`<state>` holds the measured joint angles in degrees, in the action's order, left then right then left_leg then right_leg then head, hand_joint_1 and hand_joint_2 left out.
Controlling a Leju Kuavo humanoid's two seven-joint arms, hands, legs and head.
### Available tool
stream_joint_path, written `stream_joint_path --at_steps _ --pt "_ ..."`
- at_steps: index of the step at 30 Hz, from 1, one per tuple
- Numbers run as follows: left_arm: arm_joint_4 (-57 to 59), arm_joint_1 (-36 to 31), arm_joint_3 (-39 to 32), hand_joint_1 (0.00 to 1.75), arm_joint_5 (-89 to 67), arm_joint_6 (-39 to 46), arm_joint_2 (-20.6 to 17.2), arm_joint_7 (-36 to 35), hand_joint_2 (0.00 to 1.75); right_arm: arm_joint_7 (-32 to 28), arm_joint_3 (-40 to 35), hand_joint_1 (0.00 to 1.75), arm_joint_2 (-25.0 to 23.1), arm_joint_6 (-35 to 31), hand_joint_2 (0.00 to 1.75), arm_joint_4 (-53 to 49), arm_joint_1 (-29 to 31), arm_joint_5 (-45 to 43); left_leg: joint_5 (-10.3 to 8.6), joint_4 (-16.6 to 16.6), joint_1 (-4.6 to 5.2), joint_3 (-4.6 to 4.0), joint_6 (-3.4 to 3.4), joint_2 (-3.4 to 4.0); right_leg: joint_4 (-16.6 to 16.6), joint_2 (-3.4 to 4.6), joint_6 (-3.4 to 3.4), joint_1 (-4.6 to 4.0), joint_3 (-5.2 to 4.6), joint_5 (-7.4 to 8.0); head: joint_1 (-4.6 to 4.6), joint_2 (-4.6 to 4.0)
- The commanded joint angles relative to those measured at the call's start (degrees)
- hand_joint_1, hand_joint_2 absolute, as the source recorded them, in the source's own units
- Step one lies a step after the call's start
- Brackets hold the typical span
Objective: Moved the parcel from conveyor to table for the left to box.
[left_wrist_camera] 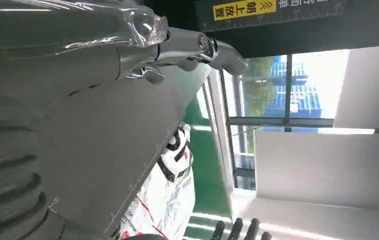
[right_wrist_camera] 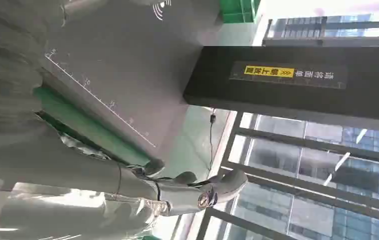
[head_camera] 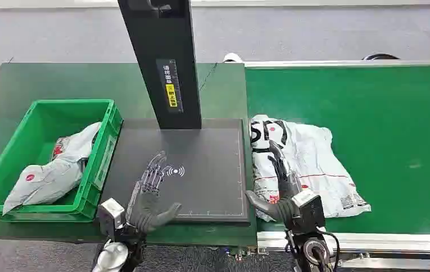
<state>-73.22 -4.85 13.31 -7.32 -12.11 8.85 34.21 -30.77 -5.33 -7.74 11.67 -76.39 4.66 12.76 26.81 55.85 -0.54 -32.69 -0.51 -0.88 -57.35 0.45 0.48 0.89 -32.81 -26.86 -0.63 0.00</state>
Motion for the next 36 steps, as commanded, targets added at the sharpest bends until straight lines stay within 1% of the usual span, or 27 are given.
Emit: stream_joint_path --at_steps 1,2,4,25,27,29,31,33,34,35,36 --pt "1.1 -0.2 -0.3 0.00 -0.2 0.0 -0.4 -0.3 1.75 1.2 0.9 0.00 1.2 -3.0 1.75 1.6 1.5 2.6 0.03 0.0 -0.03 0.11 0.02 0.11 0.1 0.01 -0.04 -0.05 0.12 0.01 0.00 0.00" --pt "1.0 -0.1 -0.5 0.00 -0.2 0.0 -0.5 -0.3 1.75 2.9 1.5 0.00 1.9 -6.0 1.75 1.5 1.8 5.8 0.01 0.0 -0.01 0.07 0.01 0.07 0.1 0.00 -0.02 -0.02 0.07 0.01 0.00 0.00" --pt "0.7 0.1 -0.6 0.00 -0.2 -0.1 -0.6 -0.4 1.75 3.1 2.6 0.00 2.3 -5.6 1.75 1.4 2.2 5.9 0.01 0.0 -0.02 0.06 0.02 0.07 0.1 -0.01 -0.03 -0.03 0.07 0.02 0.00 0.00" --pt "0.7 0.1 -0.6 0.00 -0.2 -0.1 -0.6 -0.4 1.75 3.1 2.6 0.00 2.3 -5.6 1.75 1.4 2.2 5.9 0.01 0.0 -0.01 0.06 0.02 0.11 0.1 0.01 -0.03 -0.03 0.07 0.02 0.00 0.00" --pt "0.6 0.2 -0.9 0.00 -0.4 -0.1 -0.4 -0.4 1.75 7.6 3.7 0.00 2.9 -12.4 1.75 2.0 3.2 13.8 0.01 0.0 0.00 0.05 0.01 0.08 0.0 0.02 -0.03 -0.02 0.05 0.02 0.00 0.00" --pt "0.5 0.4 -1.2 0.00 -0.5 -0.2 -0.4 -0.6 1.75 12.7 5.7 0.00 5.1 -16.0 1.75 3.6 5.5 21.1 0.02 0.0 -0.01 0.09 0.03 0.16 0.1 0.04 -0.04 -0.03 0.09 0.03 0.00 0.00" --pt "0.6 0.5 -1.3 0.00 -0.7 -0.4 -0.3 -0.7 1.75 14.9 8.4 0.00 6.1 -16.4 1.75 5.8 7.5 25.0 0.01 0.0 -0.01 0.08 0.04 0.14 0.1 0.02 -0.02 -0.03 0.09 0.04 -0.02 0.00" --pt "0.5 1.0 -1.1 0.00 -0.8 -0.5 -0.3 -0.8 1.75 18.8 10.3 0.00 8.0 -18.7 1.75 9.2 9.8 30.2 0.00 0.0 -0.01 0.07 0.06 0.11 0.1 -0.01 0.00 -0.03 0.11 0.05 0.00 0.00" --pt "0.5 1.4 -1.0 0.00 -0.8 -0.5 -0.3 -0.8 1.75 19.3 11.1 0.00 8.7 -18.7 1.75 10.4 10.5 30.7 -0.01 0.0 0.02 0.07 0.05 0.10 0.1 0.03 0.01 0.00 0.08 0.05 -0.02 0.00" --pt "0.2 1.6 -0.7 0.00 -0.9 -0.6 -0.3 -0.9 1.75 21.3 12.1 0.00 9.5 -19.6 1.75 13.0 11.7 33.9 0.00 0.0 0.00 0.10 0.07 0.13 0.1 0.02 0.01 -0.02 0.13 0.07 0.02 0.00" --pt "0.2 1.6 -0.4 0.00 -0.9 -0.6 -0.4 -0.9 1.75 22.2 13.0 0.00 10.0 -19.5 1.75 14.6 12.6 34.8 -0.01 0.0 0.01 0.10 0.06 0.09 0.1 0.01 0.02 0.00 0.13 0.05 0.02 0.00"
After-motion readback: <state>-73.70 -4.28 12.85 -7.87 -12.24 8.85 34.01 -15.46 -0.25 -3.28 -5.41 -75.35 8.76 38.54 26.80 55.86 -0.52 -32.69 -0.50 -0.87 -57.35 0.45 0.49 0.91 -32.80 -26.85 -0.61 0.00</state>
